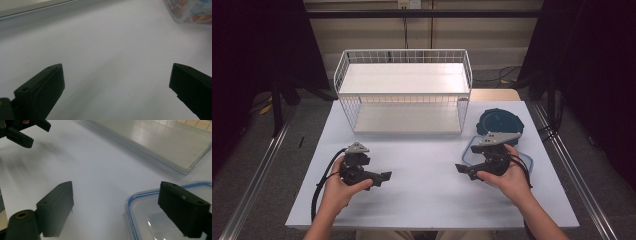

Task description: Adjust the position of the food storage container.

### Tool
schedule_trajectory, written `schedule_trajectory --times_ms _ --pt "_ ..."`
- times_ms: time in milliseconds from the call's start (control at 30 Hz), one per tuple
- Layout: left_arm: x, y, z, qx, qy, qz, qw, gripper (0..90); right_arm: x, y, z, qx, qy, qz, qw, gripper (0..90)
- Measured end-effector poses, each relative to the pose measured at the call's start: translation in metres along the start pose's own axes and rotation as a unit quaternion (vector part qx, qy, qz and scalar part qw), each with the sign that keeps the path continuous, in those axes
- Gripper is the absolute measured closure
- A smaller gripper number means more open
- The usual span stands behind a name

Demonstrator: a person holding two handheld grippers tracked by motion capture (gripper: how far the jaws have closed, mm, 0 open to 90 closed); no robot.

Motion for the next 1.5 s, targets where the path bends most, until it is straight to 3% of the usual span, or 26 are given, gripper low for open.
schedule_trajectory --times_ms 100,133,233,333,400,433,800,1500 --pt "-0.002 0.000 0.001 -0.005 -0.002 0.001 1.0000 0.0 0.004 0.004 -0.002 -0.006 0.000 -0.007 1.0000 17.3" --pt "-0.003 0.000 0.001 -0.002 -0.002 -0.003 1.0000 0.0 0.009 0.007 -0.005 -0.009 0.000 -0.012 0.9999 25.7" --pt "-0.005 0.002 0.004 -0.006 -0.002 -0.008 1.0000 0.0 0.014 0.009 -0.007 -0.015 0.002 -0.015 0.9998 32.5" --pt "-0.009 0.006 0.006 -0.011 0.000 -0.014 0.9998 0.0 0.028 0.016 -0.010 -0.023 0.013 -0.032 0.9992 48.7" --pt "-0.009 0.006 0.006 -0.013 -0.003 -0.017 0.9998 0.0 0.032 0.018 -0.012 -0.026 0.013 -0.037 0.9989 51.0" --pt "-0.010 0.006 0.006 -0.018 -0.004 -0.016 0.9997 0.0 0.038 0.023 -0.016 -0.032 0.010 -0.049 0.9983 59.5" --pt "-0.018 0.013 0.009 -0.032 -0.014 -0.023 0.9991 0.0 0.059 0.035 -0.035 -0.050 -0.011 -0.058 0.9970 86.8" --pt "-0.019 0.010 0.011 -0.037 -0.024 -0.017 0.9989 0.0 0.081 0.060 -0.053 -0.074 -0.032 -0.094 0.9923 90.0"
Point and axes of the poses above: each handheld gripper's, and its own axes: x roughly backward along the jaws, z roughly out of its top, y roughly to its right, the point moved 10 cm from there along -x, roughly forward along the jaws, and after that the axes turned 8 degrees about z, right-handed, at the moved point
